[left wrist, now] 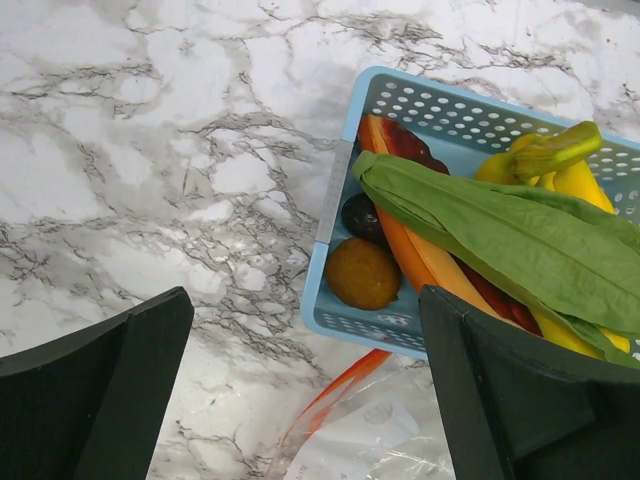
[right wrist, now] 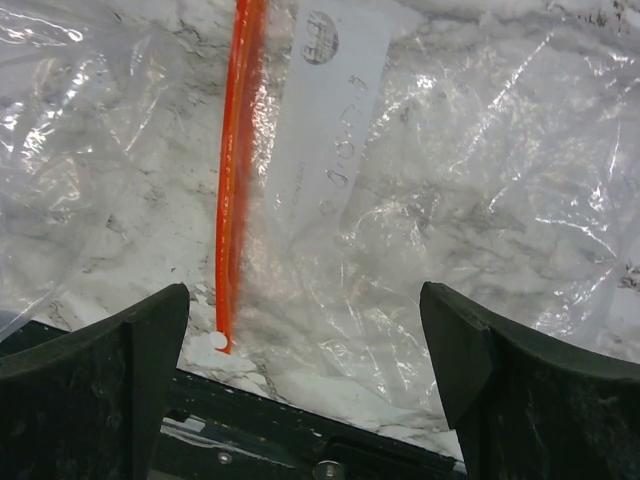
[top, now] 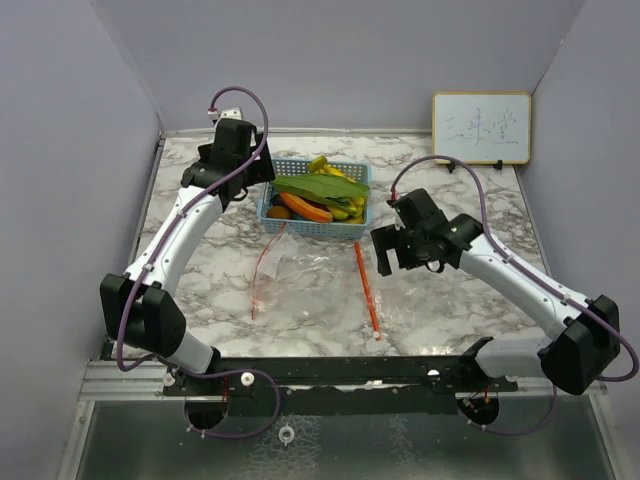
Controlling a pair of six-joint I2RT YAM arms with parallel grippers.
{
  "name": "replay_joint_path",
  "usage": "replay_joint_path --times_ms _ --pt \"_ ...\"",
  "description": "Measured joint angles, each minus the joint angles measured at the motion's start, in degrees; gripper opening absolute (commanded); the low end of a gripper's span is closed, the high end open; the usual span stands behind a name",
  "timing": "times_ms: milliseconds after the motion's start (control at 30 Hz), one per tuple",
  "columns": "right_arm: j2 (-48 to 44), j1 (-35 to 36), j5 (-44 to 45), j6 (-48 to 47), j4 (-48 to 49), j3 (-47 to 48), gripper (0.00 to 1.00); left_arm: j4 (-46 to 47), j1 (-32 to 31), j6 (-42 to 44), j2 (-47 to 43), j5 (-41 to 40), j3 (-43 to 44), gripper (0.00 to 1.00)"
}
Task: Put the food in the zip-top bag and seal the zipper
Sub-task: Pick up the zipper food storage bag at the center of the board.
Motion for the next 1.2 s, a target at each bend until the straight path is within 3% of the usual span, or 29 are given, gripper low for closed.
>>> replay_joint_path --times_ms 167,500,1200 --pt "-0.17 0.02 0.74 2.84 -1.60 -1.70 1.00 1.86 0.00 1.92 -0.17 0.28 -0.39 0.99" --pt "1.53 0.02 -0.55 6.71 0.04 -7.39 0.93 12.87 0.00 6.01 -8.74 13.07 -13.49 0.99" --pt "13.70 0.02 -1.38 6.36 10.54 -8.92 0.91 14.58 0.00 6.38 -8.20 16.61 -10.80 0.99"
